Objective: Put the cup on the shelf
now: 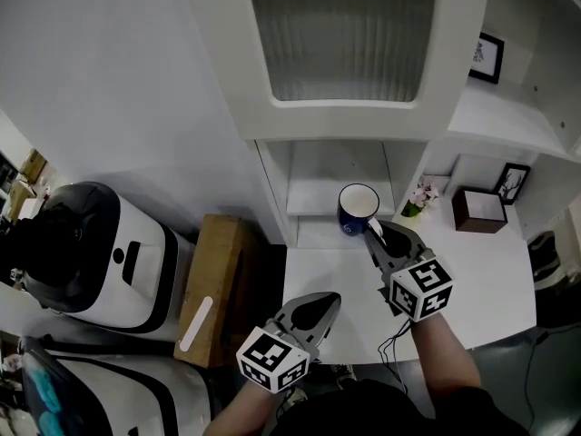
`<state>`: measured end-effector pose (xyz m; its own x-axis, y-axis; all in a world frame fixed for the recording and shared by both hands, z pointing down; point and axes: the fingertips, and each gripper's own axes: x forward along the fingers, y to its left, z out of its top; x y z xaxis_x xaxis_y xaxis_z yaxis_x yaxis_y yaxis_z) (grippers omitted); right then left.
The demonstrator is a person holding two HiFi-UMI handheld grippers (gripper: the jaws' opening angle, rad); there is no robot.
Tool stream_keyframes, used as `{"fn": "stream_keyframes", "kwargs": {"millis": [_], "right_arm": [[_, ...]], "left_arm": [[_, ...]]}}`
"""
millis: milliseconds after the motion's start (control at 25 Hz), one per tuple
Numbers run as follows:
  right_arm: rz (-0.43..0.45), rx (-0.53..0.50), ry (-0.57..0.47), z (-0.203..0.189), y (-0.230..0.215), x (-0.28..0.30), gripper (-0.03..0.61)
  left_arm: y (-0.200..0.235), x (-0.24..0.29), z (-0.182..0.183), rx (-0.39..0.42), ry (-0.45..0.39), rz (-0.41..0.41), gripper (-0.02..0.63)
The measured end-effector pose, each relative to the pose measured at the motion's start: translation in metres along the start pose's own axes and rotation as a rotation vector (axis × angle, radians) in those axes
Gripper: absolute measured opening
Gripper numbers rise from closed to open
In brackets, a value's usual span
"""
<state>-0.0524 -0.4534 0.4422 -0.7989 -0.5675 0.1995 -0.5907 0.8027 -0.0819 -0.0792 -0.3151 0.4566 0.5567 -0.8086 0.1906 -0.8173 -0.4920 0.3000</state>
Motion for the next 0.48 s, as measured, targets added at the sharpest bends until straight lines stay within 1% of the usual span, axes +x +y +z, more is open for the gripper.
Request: {"fn": "stream_keyframes", "kwargs": {"millis": [480], "right_arm": [[0.018, 0.005, 0.007, 0.002, -0.031, 0.043, 0.048]], "left_arm": [[0.021, 0.027, 0.006, -0.015, 0.006, 0.056, 0.005]]}}
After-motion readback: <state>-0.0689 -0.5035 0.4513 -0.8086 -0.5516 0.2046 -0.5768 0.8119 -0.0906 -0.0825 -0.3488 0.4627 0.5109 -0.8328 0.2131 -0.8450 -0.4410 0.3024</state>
